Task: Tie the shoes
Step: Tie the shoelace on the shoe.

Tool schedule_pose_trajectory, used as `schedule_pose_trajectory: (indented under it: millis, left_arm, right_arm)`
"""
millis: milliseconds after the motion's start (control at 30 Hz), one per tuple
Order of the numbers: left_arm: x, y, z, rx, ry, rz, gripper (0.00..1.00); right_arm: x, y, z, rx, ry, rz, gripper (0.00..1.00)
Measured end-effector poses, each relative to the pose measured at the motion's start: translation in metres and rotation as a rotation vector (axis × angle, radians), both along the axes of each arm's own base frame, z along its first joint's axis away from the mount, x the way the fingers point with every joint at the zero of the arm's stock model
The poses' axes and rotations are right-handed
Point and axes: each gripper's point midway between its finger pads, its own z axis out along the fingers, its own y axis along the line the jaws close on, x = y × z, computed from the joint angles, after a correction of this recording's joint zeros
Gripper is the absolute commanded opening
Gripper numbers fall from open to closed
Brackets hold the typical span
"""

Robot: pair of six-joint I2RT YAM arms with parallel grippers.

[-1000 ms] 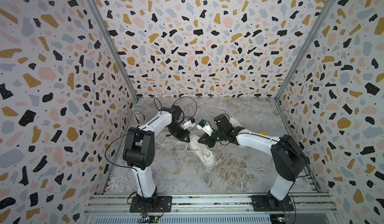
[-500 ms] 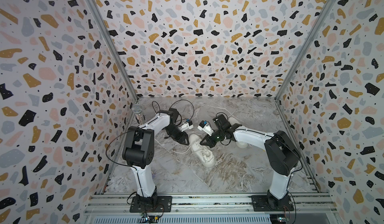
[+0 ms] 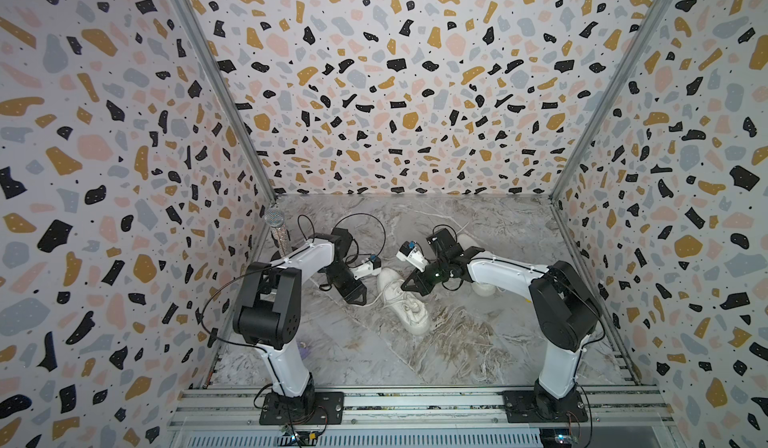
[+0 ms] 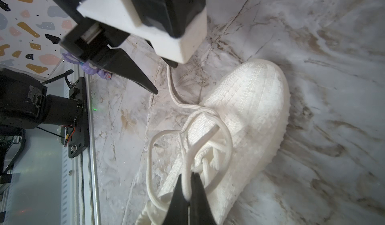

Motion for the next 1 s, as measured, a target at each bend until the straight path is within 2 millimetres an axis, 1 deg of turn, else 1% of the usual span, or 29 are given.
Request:
schedule_pose_trajectory:
  millis: [200,333,667,700,833,933,1000]
  left_arm:
    - [-0.002,-0.012,-0.013,0.044,-0.058,-0.078,0.45]
    - [-0.004,-0.016,-0.019,0.073,-0.077,-0.110,0.40]
    - [0.002,-0.013,-0.025,0.108,-0.120,-0.117,0.01]
    - [0.002,-0.013,-0.024,0.108,-0.125,-0.113,0.00]
    - [0.001,-0.007,-0.023,0.099,-0.121,-0.089,0.00]
    - [0.005,0.006,-0.016,0.082,-0.114,-0.025,0.00]
    - [0.008,0.014,-0.005,0.068,-0.120,0.018,0.00]
  right_arm:
    - [0.002,-0.002,-0.001,-0.003,0.003,-0.006,0.00]
    - [0.003,-0.003,-0.001,-0.003,0.003,-0.009,0.00]
    - [0.004,-0.005,-0.002,-0.010,0.003,-0.011,0.00]
    - [0.003,-0.006,-0.002,-0.011,0.002,-0.009,0.00]
    - [0.002,-0.008,0.002,-0.009,-0.009,0.005,0.00]
    - [-0.005,-0.013,0.015,0.005,-0.025,0.037,0.00]
    - [-0.012,-0.018,0.031,0.020,-0.046,0.074,0.00]
